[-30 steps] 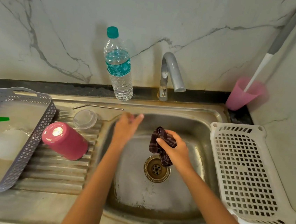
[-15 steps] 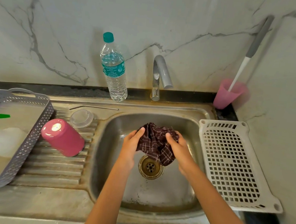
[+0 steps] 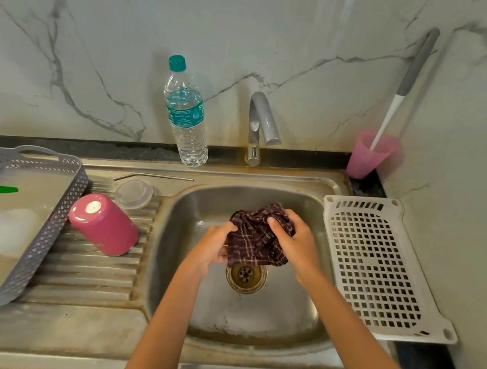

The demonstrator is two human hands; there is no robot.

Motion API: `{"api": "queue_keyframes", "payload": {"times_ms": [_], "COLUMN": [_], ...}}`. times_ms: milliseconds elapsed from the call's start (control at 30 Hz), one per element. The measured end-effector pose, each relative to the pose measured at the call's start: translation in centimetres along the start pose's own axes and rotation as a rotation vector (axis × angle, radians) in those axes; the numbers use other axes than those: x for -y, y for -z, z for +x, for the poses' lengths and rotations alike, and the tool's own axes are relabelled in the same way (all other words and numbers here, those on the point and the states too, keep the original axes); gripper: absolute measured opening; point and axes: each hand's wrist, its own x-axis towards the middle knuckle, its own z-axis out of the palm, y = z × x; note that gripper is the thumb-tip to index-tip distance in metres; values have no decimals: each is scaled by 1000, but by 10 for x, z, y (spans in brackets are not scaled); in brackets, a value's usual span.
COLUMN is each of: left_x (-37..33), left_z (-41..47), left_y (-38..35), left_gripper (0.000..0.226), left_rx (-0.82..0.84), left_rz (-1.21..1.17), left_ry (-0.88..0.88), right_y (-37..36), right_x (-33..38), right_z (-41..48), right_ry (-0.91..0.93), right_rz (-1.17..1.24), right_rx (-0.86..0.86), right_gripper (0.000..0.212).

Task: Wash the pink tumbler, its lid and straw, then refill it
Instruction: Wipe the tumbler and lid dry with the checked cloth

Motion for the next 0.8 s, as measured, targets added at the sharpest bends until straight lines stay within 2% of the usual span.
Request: {"api": "queue_keyframes", "payload": {"times_ms": [133,200,267,300,367,433,500,567,633,700,800], "left_x": [6,5,4,6,10,13,15,18,21,22,26], "left_z": [-3,-6,-6,-5,-2,-1,-1,0,0,-1,0], "left_y": [-8,-10,-11,-12,-13,-12,-10,-8,-5,-4,-2], "left_gripper": [51,65,63,55,44,35,28,29,30,27,19], "left_rx": [143,223,225,202,144,100,83,98,112,101,45], "left_rz": [-281,-419,-423,-404,-407,-466,-528,-554,-542,-510,-507], "left_ry": [-35,-37,-63,-83,-99,-87,-96,-126,-157,-178,-181], "right_y": [-11,-19,-23,-23,-19,-14,-9,-5,-4,-6,-8], "right_x": [-8,-18,-26,-27,-20,-12,-7,-9,-10,-7,-3], "right_z": [-7,-10,-13,-14,-14,-10,-1,9,11,10,9], "right_ry": [205,315,365,356,287,192,14,-249,-395,-339,-168], "right_rz": [-165,-370,-548,-538,-295,-29,48,156,269,288,109], "right_rx": [-23,58,187,239,246,85,-13,110,254,223,131], "right_gripper": [28,45,50,46,32,27,35,54,59,51,40]}}
